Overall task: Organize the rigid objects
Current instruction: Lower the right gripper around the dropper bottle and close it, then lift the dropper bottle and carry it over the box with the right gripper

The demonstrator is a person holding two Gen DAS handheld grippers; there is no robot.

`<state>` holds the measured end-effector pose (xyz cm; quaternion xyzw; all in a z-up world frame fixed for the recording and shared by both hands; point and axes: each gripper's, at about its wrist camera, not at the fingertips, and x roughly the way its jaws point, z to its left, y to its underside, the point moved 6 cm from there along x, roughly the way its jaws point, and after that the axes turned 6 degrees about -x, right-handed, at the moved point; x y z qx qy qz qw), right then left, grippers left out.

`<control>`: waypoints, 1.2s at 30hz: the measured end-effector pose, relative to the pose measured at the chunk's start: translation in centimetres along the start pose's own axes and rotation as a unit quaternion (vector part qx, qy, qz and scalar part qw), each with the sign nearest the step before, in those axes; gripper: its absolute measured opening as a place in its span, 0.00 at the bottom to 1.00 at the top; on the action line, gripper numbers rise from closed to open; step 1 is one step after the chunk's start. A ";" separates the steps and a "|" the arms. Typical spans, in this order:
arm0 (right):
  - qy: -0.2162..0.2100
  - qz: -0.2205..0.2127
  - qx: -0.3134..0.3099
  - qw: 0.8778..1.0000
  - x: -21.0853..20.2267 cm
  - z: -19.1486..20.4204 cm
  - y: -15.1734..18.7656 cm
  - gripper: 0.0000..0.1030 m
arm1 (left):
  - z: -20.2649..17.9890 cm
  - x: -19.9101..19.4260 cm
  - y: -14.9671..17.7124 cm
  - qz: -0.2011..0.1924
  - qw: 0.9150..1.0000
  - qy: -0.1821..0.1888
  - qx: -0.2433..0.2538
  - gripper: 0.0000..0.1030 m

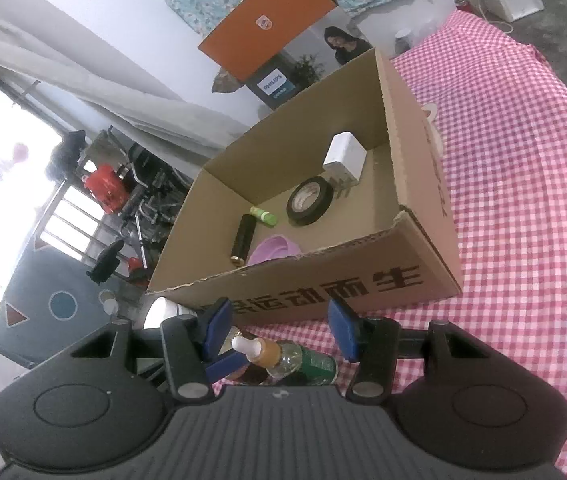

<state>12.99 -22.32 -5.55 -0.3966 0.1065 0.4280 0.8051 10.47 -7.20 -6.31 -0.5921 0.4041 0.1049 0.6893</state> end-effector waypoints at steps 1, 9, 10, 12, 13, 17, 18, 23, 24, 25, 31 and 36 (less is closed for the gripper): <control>-0.001 0.002 -0.001 1.000 0.2 0.1 0.1 0.54 | 0.0 0.0 0.2 0.001 1.000 0.002 0.001 0.52; -0.007 0.034 -0.042 0.999 2.6 1.7 1.6 0.54 | -1.0 2.2 1.4 0.019 1.000 -0.004 0.020 0.51; -0.002 0.036 -0.056 0.998 2.8 2.1 1.7 0.54 | -1.1 2.5 1.5 0.017 1.000 -0.007 0.023 0.51; 0.012 0.040 -0.092 0.995 3.3 2.9 1.9 0.54 | -1.2 2.9 1.8 0.015 0.999 -0.011 0.031 0.49; 0.017 0.041 -0.108 0.993 3.5 3.3 1.9 0.54 | -1.2 3.1 1.9 0.015 0.999 -0.012 0.034 0.48; 0.043 0.051 -0.157 0.985 4.8 3.9 2.2 0.49 | -1.5 3.7 2.2 0.012 0.999 -0.015 0.038 0.43; 0.046 0.054 -0.165 0.984 5.1 3.8 2.4 0.47 | -1.4 3.8 2.1 0.011 0.999 -0.015 0.037 0.41; 0.041 0.062 -0.184 0.980 5.8 3.9 2.4 0.35 | -1.0 4.1 1.9 0.008 0.999 -0.011 0.032 0.32; 0.042 0.061 -0.188 0.979 5.8 4.0 2.4 0.34 | -1.0 4.2 1.8 0.007 0.999 -0.011 0.032 0.32; 0.043 0.059 -0.191 0.979 5.7 3.9 2.5 0.33 | -1.0 4.2 1.8 0.007 0.999 -0.012 0.031 0.32; 0.044 0.049 -0.194 0.979 4.7 4.0 2.2 0.26 | -1.4 3.6 1.4 0.005 1.000 -0.013 0.028 0.31; 0.026 0.024 -0.212 0.977 2.3 5.7 1.0 0.23 | -2.0 1.2 -0.2 -0.025 0.999 -0.016 0.024 0.31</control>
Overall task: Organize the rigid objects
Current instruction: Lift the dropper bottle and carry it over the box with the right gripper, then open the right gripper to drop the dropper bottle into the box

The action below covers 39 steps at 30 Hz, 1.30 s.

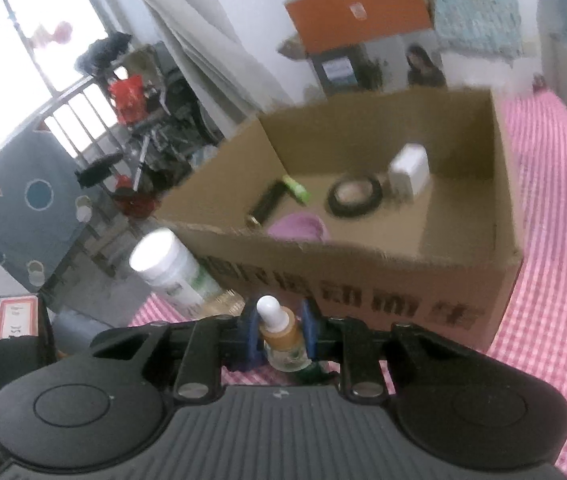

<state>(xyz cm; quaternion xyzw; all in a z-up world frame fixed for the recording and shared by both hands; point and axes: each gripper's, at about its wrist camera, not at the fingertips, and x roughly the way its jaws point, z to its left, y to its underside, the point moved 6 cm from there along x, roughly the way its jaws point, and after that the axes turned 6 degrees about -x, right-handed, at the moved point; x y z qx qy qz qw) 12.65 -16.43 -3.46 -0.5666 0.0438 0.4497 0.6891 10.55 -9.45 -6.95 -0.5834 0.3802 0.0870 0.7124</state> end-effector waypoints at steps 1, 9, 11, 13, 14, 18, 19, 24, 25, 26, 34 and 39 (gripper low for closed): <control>-0.001 -0.007 -0.005 1.000 -0.6 0.3 -0.5 0.23 | 0.0 -0.6 -0.5 -0.008 1.000 -0.002 -0.001 0.31; -0.025 -0.058 -0.054 0.997 -4.3 1.9 -5.4 0.23 | 0.4 -3.5 -5.7 -0.053 0.998 -0.013 -0.018 0.31; -0.031 -0.064 -0.066 0.995 -4.6 1.9 -7.3 0.23 | 0.8 -3.4 -7.2 -0.059 0.998 -0.012 -0.028 0.31; -0.036 -0.063 -0.073 0.995 -4.3 1.6 -9.2 0.23 | 1.4 -2.9 -8.8 -0.054 0.998 -0.014 -0.040 0.31; -0.038 -0.061 -0.074 0.995 -3.9 1.3 -10.0 0.23 | 1.9 -2.3 -9.4 -0.050 0.998 -0.013 -0.047 0.31; -0.044 -0.039 -0.062 0.996 -1.3 -1.0 -13.1 0.23 | 3.7 0.6 -11.7 -0.023 0.996 0.009 -0.086 0.31; -0.045 -0.032 -0.056 0.997 -0.5 -1.6 -13.4 0.23 | 4.1 1.8 -12.0 -0.011 0.996 0.012 -0.093 0.31; -0.044 0.018 -0.028 0.998 4.5 -4.9 -14.0 0.23 | 5.6 6.5 -11.3 0.047 0.990 0.022 -0.130 0.31; -0.045 0.026 -0.024 0.998 5.3 -5.3 -13.7 0.23 | 6.0 7.2 -11.2 0.057 0.989 0.023 -0.136 0.31; -0.045 0.033 -0.020 0.998 6.0 -5.7 -13.5 0.23 | 6.1 7.9 -11.0 0.067 0.987 0.023 -0.142 0.31; -0.044 0.080 -0.020 0.996 10.2 -7.2 -12.4 0.21 | 7.7 10.6 -9.9 0.119 0.978 0.022 -0.170 0.31; -0.036 0.108 -0.038 0.993 11.4 -7.1 -11.7 0.17 | 7.9 10.6 -9.4 0.129 0.973 0.045 -0.188 0.36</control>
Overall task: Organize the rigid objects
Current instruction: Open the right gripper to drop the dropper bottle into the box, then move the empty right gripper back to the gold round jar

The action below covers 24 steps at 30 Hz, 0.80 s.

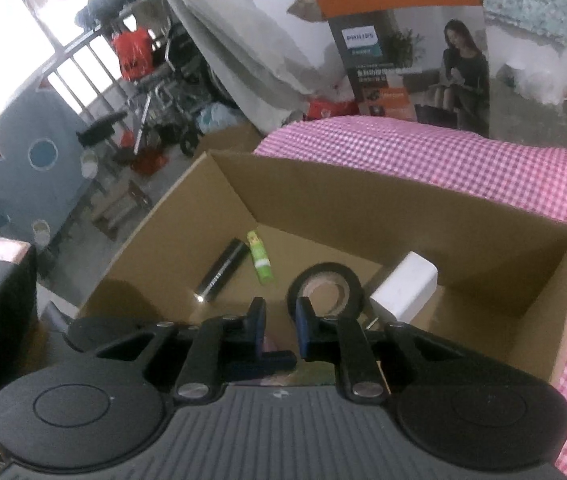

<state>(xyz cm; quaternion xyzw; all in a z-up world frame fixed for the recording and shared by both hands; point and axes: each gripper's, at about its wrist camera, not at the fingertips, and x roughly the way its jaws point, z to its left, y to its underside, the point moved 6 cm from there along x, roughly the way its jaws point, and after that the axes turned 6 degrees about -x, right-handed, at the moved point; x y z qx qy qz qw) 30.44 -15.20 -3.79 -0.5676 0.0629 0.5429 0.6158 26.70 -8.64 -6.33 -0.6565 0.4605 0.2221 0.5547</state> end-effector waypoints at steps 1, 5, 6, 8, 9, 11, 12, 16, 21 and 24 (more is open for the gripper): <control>0.005 0.003 -0.007 1.000 0.1 0.2 0.1 0.17 | 0.0 -0.1 0.0 -0.004 1.000 -0.004 0.002 0.37; 0.011 0.006 -0.015 1.000 -0.3 0.8 0.4 0.17 | 0.1 -0.5 0.2 -0.014 1.000 -0.010 0.007 0.44; 0.012 0.003 -0.015 1.000 -0.7 0.9 0.5 0.18 | 0.1 -0.6 0.1 -0.017 1.000 -0.010 0.007 0.46; 0.015 -0.006 -0.011 1.000 -1.6 1.0 0.6 0.19 | 0.0 -1.1 0.1 -0.028 1.000 -0.011 0.009 0.53; 0.015 -0.013 -0.009 1.000 -2.2 1.1 0.6 0.18 | -0.2 -1.6 0.2 -0.035 0.999 -0.012 0.012 0.59; 0.015 -0.031 -0.003 0.999 -3.7 1.4 0.7 0.19 | -0.5 -2.3 0.2 -0.051 0.998 -0.014 0.021 0.65; 0.018 -0.043 -0.002 0.999 -4.9 1.7 0.9 0.19 | -0.8 -3.0 0.3 -0.060 0.998 -0.014 0.027 0.67; 0.026 -0.093 0.005 0.995 -9.3 2.9 2.2 0.29 | -2.0 -5.9 1.4 -0.098 0.994 -0.011 0.047 0.78; 0.038 -0.152 0.010 0.988 -13.8 4.7 4.6 0.54 | -3.1 -9.5 3.4 -0.137 0.988 0.001 0.065 0.90; 0.046 -0.172 0.019 0.984 -15.4 5.7 6.9 0.57 | -3.4 -11.3 4.8 -0.154 0.986 0.006 0.070 0.94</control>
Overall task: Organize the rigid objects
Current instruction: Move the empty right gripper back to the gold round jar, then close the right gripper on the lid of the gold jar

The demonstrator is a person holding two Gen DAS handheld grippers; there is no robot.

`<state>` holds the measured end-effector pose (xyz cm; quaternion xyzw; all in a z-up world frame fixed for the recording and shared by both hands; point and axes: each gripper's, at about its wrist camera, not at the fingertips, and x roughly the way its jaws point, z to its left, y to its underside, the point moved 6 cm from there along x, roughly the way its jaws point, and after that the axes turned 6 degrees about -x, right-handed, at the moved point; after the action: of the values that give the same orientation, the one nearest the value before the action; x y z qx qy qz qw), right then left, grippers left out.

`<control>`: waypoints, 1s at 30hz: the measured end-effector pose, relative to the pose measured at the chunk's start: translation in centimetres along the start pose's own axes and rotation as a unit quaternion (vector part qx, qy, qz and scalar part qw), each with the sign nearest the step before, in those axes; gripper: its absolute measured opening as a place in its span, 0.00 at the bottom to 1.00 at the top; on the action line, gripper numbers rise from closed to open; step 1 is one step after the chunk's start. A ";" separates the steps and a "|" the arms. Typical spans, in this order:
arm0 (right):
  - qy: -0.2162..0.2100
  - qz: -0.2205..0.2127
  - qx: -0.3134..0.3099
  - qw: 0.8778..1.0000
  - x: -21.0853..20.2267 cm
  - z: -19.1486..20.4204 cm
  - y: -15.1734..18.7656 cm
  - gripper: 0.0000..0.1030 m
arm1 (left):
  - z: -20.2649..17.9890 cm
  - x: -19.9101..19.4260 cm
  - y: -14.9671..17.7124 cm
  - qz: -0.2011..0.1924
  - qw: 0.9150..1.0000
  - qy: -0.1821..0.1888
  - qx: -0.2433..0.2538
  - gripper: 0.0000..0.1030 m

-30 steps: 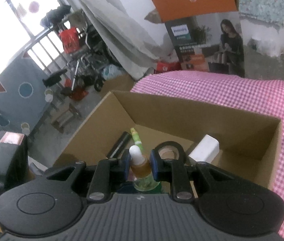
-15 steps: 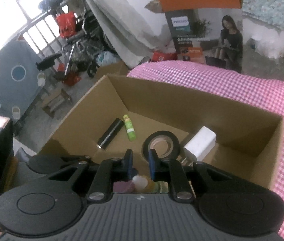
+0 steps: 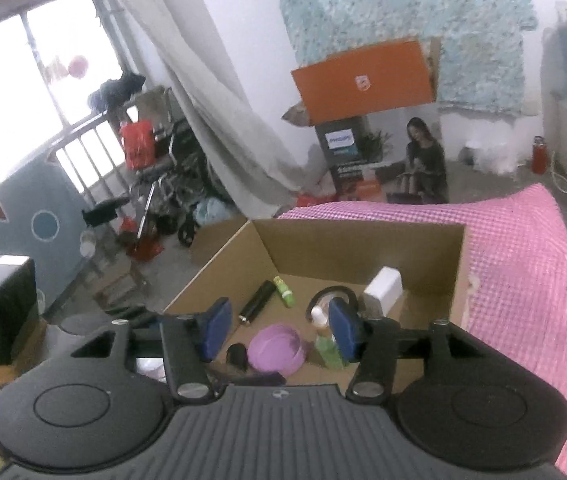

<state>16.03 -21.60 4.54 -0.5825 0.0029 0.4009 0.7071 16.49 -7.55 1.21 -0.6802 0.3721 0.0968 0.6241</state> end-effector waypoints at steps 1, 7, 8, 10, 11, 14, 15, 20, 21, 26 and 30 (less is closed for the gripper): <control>0.000 -0.005 0.006 1.000 -0.5 0.2 0.5 0.58 | -0.1 -0.5 0.3 -0.002 1.000 0.001 0.000 0.94; -0.011 -0.020 0.059 0.998 -2.3 0.7 3.8 0.59 | 0.0 -1.9 2.9 0.007 1.000 -0.009 -0.003 0.95; -0.013 -0.020 0.066 0.998 -2.3 0.7 4.2 0.59 | 0.2 -2.0 3.4 0.011 1.000 -0.012 -0.005 0.95; -0.014 -0.016 0.077 0.997 -2.3 0.7 5.0 0.59 | 0.7 -2.2 4.3 0.019 1.000 -0.018 -0.013 0.95; -0.013 -0.014 0.080 0.997 -2.4 0.7 5.4 0.59 | 1.0 -2.1 4.9 0.024 0.999 -0.021 -0.016 0.95; -0.015 -0.008 0.090 0.996 -2.4 1.0 6.3 0.59 | 2.1 -2.4 6.5 0.035 0.999 -0.033 -0.020 0.95; -0.015 -0.007 0.092 0.996 -2.3 1.1 6.5 0.60 | 2.4 -2.6 6.9 0.035 0.998 -0.037 -0.020 0.95; -0.018 0.001 0.101 0.995 -1.5 1.5 7.3 0.61 | 3.6 -2.2 8.4 0.043 0.997 -0.052 -0.028 0.95; -0.019 0.003 0.103 0.994 -1.4 1.6 7.6 0.61 | 3.7 -2.1 8.7 0.043 0.997 -0.055 -0.026 0.95; -0.031 0.018 0.104 0.994 0.3 2.2 7.9 0.61 | 3.9 -1.0 9.5 0.041 0.996 -0.085 -0.002 0.94; -0.039 0.039 0.102 0.993 2.3 2.8 8.0 0.61 | 4.2 0.0 10.1 0.039 0.994 -0.102 0.018 0.91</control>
<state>11.73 -18.04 -2.22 -0.4904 0.0389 0.4478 0.7466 11.54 -3.15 -7.53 -0.6405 0.3347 0.1837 0.6664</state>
